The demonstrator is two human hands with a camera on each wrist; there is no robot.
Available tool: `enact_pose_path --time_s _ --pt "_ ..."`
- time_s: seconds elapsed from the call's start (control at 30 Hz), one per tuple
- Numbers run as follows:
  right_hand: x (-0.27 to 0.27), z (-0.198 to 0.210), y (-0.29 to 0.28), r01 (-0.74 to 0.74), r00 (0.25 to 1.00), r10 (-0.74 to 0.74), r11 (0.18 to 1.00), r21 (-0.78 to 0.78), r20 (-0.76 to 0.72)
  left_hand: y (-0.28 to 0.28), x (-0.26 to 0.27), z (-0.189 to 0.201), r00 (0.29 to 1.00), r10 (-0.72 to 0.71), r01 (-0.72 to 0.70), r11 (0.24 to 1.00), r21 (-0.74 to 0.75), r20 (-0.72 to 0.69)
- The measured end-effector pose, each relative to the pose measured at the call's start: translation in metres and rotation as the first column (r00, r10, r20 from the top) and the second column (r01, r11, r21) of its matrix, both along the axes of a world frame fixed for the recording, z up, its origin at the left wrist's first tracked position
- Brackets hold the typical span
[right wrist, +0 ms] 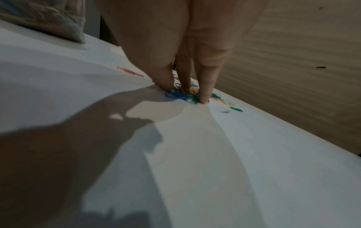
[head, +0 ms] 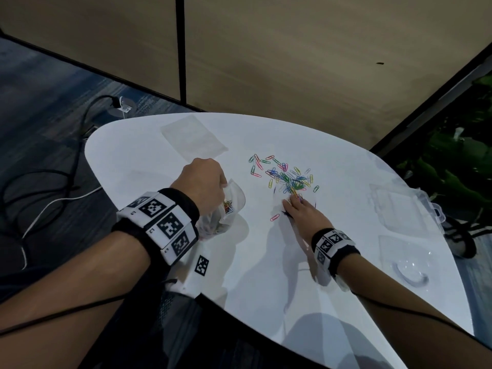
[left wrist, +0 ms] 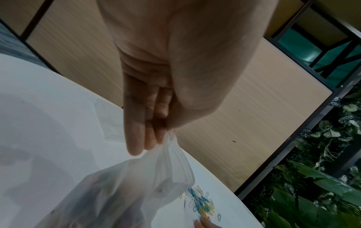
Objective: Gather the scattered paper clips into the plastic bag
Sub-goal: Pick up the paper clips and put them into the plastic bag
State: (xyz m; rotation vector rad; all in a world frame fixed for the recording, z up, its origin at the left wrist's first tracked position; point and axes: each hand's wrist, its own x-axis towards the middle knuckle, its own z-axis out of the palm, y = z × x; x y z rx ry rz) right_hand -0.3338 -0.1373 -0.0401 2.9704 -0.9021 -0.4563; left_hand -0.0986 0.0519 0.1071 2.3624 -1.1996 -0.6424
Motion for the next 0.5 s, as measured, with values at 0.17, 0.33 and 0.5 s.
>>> enact_pose_path --time_s 0.17,0.33,0.5 --pt "0.012 0.006 0.006 0.095 0.993 -0.091 0.994 -0.047 0.08 -0.001 -0.003 -0.001 1.0 -0.006 0.006 1.0 0.004 0.002" --pt "0.019 0.024 -0.01 0.451 0.843 -0.473 0.881 0.144 0.254 -0.001 -0.003 -0.001 1.0 -0.014 0.013 1.0 0.021 0.007" --pt "0.031 0.054 0.002 0.506 0.34 -0.825 0.565 0.652 0.451 -0.008 -0.01 0.004 0.999 -0.033 0.033 0.999 0.037 -0.002"
